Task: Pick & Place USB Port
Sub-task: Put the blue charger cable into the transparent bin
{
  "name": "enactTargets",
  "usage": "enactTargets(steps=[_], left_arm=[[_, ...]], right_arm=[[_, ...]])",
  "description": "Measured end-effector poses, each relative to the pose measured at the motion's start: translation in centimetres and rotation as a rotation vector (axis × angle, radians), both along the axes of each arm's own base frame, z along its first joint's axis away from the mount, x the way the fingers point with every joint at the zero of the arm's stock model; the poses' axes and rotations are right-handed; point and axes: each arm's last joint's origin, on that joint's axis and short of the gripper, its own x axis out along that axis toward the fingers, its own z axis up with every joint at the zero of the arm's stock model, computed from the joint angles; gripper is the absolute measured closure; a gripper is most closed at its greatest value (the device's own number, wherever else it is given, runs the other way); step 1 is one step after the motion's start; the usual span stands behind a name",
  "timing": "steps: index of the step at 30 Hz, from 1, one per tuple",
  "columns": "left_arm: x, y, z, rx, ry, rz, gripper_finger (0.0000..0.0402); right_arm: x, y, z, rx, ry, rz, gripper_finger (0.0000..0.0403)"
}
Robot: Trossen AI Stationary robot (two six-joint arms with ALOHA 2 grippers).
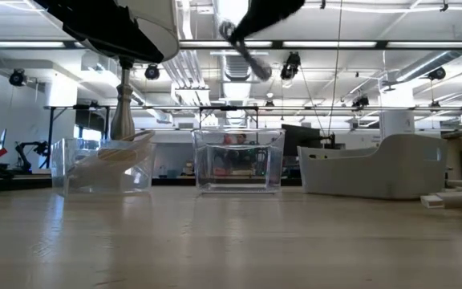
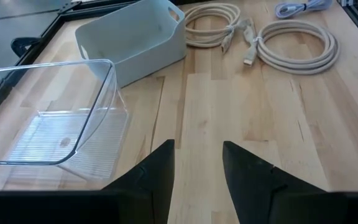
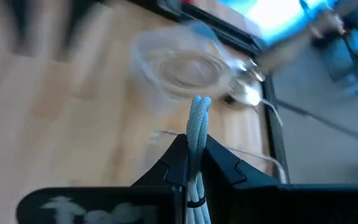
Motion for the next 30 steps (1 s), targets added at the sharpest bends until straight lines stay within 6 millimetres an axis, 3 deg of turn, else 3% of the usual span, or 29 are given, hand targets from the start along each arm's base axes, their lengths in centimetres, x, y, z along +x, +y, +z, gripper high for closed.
enactTargets(steps=[8, 12, 24, 30], left_arm=[[0.0, 0.0, 0.0, 0.000, 0.000, 0.000, 0.0262], [0.0, 0.0, 0.0, 0.000, 0.000, 0.000, 0.0262], [-0.4, 0.2, -1.2, -0.002, 0.028, 0.011, 0.0262], [-0.7, 0.3, -2.0, -0.017, 0.043, 0.025, 0.0262]], right_arm=[[2.3, -8.3, -5.2, 0.077, 0.118, -0.283, 0.0382], [3.4, -11.0, -8.4, 0.055, 0.185, -0.315, 0.0382], [5.1, -13.6, -15.1, 0.030, 0.322, -0.306, 0.0383], [5.2, -13.9, -16.0, 0.001, 0.357, -0.280, 0.0372]])
